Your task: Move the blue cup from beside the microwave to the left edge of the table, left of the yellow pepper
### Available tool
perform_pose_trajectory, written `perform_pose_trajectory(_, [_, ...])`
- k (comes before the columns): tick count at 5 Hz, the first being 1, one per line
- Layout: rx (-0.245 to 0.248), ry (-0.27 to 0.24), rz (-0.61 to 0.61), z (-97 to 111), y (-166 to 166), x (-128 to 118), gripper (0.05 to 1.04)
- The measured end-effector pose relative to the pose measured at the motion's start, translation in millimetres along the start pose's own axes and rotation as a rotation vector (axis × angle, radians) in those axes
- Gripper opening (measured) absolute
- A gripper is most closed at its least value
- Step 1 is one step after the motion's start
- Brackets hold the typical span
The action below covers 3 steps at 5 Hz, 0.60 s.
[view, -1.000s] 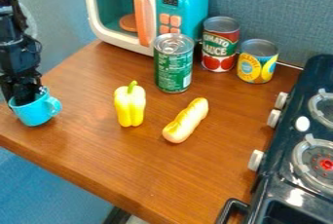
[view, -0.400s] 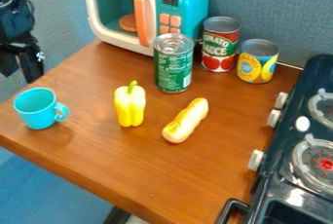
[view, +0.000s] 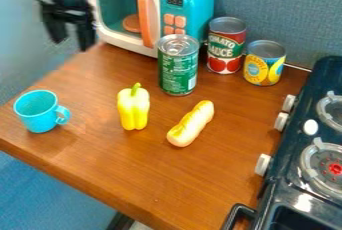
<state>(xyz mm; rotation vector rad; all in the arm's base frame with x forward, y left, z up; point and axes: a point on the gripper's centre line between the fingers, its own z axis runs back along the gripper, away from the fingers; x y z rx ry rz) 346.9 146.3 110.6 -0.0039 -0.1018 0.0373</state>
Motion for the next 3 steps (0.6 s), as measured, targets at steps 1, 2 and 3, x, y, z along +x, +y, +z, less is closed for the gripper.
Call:
perform_pose_trajectory(1, [0.065,-0.029,-0.005,-10.9,-27.7,30.6,1.001])
perform_pose_trajectory(2, [0.072,0.003,-0.063,-4.6,-46.5,51.3,1.001])
perform_pose_trajectory(3, [0.082,0.025,-0.094,3.8,-54.1,55.8,1.001])
